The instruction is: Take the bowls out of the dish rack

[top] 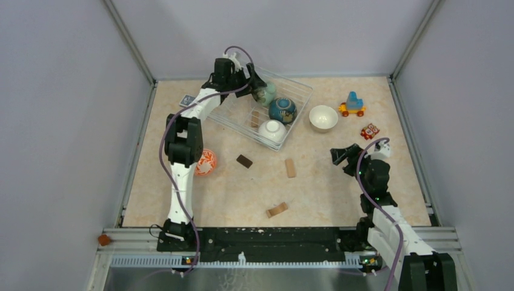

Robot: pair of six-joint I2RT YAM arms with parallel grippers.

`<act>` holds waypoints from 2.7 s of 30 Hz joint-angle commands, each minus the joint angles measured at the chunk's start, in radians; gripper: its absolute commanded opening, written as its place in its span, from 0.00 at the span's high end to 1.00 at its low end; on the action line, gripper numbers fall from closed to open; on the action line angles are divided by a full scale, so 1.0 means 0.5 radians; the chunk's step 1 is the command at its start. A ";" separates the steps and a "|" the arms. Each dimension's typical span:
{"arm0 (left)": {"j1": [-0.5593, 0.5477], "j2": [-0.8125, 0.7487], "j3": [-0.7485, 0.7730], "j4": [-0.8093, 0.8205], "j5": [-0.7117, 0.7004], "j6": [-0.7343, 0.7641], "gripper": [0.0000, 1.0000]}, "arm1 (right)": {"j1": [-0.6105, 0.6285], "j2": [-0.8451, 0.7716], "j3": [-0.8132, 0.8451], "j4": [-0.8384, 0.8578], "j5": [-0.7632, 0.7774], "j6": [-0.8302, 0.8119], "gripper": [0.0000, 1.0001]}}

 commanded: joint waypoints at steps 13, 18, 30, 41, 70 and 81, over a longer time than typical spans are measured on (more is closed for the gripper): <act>-0.041 -0.081 -0.065 0.491 0.316 -0.298 0.30 | -0.013 -0.003 0.021 0.079 0.011 -0.004 0.02; -0.041 -0.053 -0.072 0.543 0.305 -0.344 0.31 | -0.014 -0.003 0.020 0.082 0.010 -0.004 0.02; -0.061 -0.073 -0.303 0.689 0.161 -0.536 0.32 | -0.014 -0.001 0.016 0.088 0.005 -0.004 0.02; -0.087 -0.126 -0.587 1.062 -0.030 -0.822 0.37 | -0.014 0.001 0.018 0.088 0.005 -0.002 0.02; -0.092 0.137 -0.161 1.247 -0.050 -0.786 1.00 | -0.012 0.008 0.018 0.094 0.002 -0.004 0.03; -0.067 0.009 -0.159 1.465 0.235 -0.735 1.00 | -0.013 0.019 0.018 0.103 -0.002 -0.007 0.04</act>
